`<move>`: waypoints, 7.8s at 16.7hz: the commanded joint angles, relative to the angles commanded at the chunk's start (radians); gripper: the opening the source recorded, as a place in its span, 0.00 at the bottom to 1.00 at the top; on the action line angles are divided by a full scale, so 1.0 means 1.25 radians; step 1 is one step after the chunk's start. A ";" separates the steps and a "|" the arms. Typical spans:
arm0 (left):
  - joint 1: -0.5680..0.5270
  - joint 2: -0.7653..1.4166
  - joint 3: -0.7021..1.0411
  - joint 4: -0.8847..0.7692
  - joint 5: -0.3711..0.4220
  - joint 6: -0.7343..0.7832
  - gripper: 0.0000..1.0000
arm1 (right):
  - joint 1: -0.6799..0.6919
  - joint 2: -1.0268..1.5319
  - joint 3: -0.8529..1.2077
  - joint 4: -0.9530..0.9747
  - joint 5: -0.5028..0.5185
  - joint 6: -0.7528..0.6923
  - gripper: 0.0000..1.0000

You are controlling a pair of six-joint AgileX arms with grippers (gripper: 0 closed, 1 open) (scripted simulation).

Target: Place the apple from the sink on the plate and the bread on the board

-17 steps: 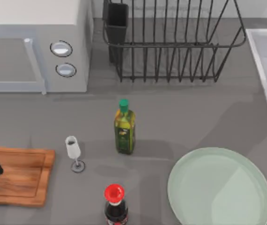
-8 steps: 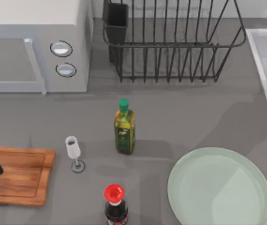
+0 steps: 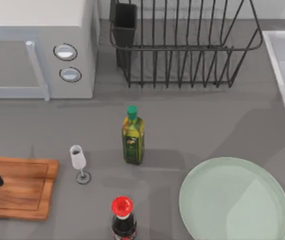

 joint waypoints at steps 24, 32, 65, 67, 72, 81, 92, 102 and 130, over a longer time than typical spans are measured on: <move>0.000 0.000 0.000 0.000 0.000 0.000 1.00 | 0.040 -0.161 0.129 -0.258 -0.001 0.039 0.00; 0.000 0.000 0.000 0.000 0.000 0.000 1.00 | 0.327 -0.363 -0.026 -0.291 -0.002 0.323 0.00; 0.000 0.000 0.000 0.000 0.000 0.000 1.00 | 0.687 -0.586 -0.253 -0.333 -0.004 0.679 1.00; 0.000 0.000 0.000 0.000 0.000 0.000 1.00 | 0.687 -0.586 -0.253 -0.333 -0.004 0.679 1.00; 0.000 0.000 0.000 0.000 0.000 0.000 1.00 | 0.682 -0.593 -0.261 -0.325 -0.004 0.675 1.00; 0.000 0.000 0.000 0.000 0.000 0.000 1.00 | 0.517 -1.005 -0.573 -0.025 -0.004 0.506 1.00; 0.000 0.000 0.000 0.000 0.000 0.000 1.00 | 0.209 -1.793 -1.161 0.539 -0.004 0.193 1.00; 0.002 0.008 0.008 -0.006 0.000 0.001 1.00 | 0.162 -1.879 -1.244 0.621 -0.004 0.145 1.00; 0.236 1.447 0.979 -0.787 0.000 0.122 1.00 | 0.162 -1.879 -1.244 0.621 -0.004 0.145 1.00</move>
